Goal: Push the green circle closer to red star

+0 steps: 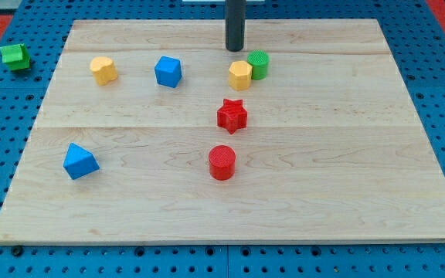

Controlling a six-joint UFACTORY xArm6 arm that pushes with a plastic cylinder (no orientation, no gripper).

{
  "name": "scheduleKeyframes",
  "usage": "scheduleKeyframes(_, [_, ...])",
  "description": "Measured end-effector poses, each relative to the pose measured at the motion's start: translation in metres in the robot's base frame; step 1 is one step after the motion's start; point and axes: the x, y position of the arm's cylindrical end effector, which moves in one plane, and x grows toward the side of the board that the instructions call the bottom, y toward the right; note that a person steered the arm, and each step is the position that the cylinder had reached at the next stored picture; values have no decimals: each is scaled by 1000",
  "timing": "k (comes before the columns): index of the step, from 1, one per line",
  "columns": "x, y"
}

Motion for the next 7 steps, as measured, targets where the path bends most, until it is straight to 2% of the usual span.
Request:
scheduleKeyframes(1, [22,50])
scheduleKeyframes(2, [17,115])
scheduleKeyframes(3, [19,118])
scheduleKeyframes(5, [129,129])
scheduleKeyframes(6, [94,129])
scheduleKeyframes(7, [77,76])
